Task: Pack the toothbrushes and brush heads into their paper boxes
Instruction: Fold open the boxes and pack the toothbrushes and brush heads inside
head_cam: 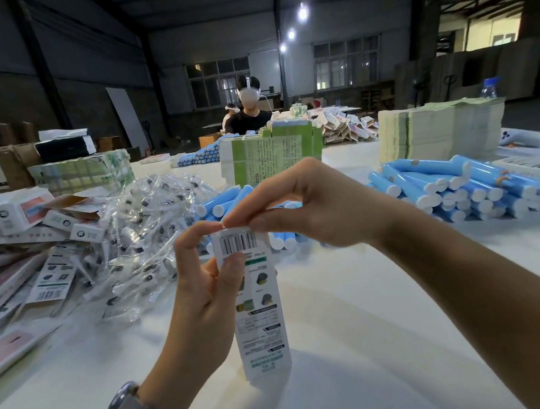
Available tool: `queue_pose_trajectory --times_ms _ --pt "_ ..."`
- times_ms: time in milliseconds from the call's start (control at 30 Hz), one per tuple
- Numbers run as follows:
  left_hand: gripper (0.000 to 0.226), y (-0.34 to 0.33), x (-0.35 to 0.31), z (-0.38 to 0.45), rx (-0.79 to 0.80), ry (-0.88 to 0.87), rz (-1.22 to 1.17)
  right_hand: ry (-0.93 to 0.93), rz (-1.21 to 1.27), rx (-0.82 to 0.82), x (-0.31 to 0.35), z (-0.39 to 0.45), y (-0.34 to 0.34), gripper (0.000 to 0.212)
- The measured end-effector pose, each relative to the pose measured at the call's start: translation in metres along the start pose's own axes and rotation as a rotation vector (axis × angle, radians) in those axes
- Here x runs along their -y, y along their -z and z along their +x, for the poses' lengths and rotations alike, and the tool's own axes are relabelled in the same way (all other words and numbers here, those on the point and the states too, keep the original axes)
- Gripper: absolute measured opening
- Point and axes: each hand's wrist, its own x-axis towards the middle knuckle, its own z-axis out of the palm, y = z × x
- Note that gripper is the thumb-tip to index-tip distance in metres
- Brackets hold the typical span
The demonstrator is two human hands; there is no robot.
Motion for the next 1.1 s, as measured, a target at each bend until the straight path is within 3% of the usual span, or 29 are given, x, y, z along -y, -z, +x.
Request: queue_pose_trajectory --times_ms 367,533,700,833,967,1033,1100 --pt "0.044 -0.001 0.006 0.001 0.009 -0.040 -0.028 0.087 -0.353 0.033 0.012 0.000 0.004 0.020" --pt "0.034 -0.004 0.007 0.004 -0.061 -0.027 0.030 0.024 -0.054 -0.152 -0.009 -0.004 -0.012 0.016" --pt "0.027 0.002 0.010 0.003 -0.051 0.057 0.010 -0.167 -0.030 -0.423 -0.025 0.003 -0.031 0.011" --pt "0.054 -0.002 0.012 0.000 0.087 0.133 -0.064 -0.364 0.177 -0.340 -0.027 0.001 -0.026 0.015" --pt "0.080 -0.004 0.010 -0.001 0.089 0.091 -0.109 -0.335 0.108 -0.112 -0.022 -0.009 -0.021 0.051" --pt "0.088 -0.004 0.012 -0.001 0.104 0.066 -0.118 -0.319 0.067 -0.123 -0.022 -0.012 -0.019 0.059" --pt "0.091 -0.001 0.020 -0.003 0.078 0.088 -0.076 -0.363 0.140 -0.228 -0.021 -0.020 -0.008 0.054"
